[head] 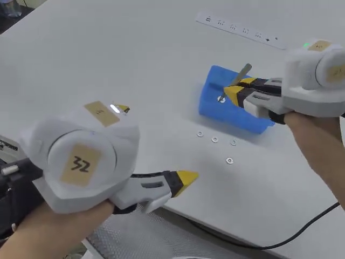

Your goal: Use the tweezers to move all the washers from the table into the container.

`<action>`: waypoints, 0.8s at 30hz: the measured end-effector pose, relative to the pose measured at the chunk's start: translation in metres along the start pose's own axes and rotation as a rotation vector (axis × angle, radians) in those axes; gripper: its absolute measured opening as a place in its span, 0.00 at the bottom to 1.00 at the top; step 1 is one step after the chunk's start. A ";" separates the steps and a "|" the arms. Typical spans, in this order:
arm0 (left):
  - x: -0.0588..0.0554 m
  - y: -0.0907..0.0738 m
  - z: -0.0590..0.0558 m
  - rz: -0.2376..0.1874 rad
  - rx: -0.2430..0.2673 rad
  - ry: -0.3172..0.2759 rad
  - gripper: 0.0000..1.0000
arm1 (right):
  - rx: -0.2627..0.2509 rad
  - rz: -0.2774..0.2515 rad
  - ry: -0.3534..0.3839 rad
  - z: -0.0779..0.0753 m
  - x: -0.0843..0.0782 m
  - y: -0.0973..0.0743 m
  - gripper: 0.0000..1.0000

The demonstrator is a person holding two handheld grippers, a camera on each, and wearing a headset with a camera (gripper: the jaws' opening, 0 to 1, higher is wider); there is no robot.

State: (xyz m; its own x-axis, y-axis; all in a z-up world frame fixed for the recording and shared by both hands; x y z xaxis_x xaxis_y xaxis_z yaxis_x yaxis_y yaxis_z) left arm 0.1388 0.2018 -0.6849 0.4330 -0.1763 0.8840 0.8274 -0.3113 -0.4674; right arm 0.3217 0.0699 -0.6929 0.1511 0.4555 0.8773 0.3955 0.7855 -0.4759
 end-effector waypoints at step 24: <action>-0.003 0.003 0.003 0.028 0.000 0.011 0.90 | -0.025 0.099 0.053 -0.025 -0.024 0.059 0.03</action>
State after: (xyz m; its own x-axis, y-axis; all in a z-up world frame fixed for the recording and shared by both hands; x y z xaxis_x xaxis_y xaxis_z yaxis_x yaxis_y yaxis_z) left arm 0.1409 0.2042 -0.6884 0.4519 -0.1951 0.8705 0.8150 -0.3063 -0.4918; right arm 0.3638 0.0954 -0.7408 0.2382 0.5070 0.8283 0.3985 0.7267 -0.5595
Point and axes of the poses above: the centre of the closed fingertips' face, and the gripper's own axes: y roughly forward along the fingers, z roughly to its left, x roughly out of its top, the point moved 8 cm from there along -y, roughly backward along the fingers, and after that the axes turned 4 degrees about -z, right-handed, at the moved point
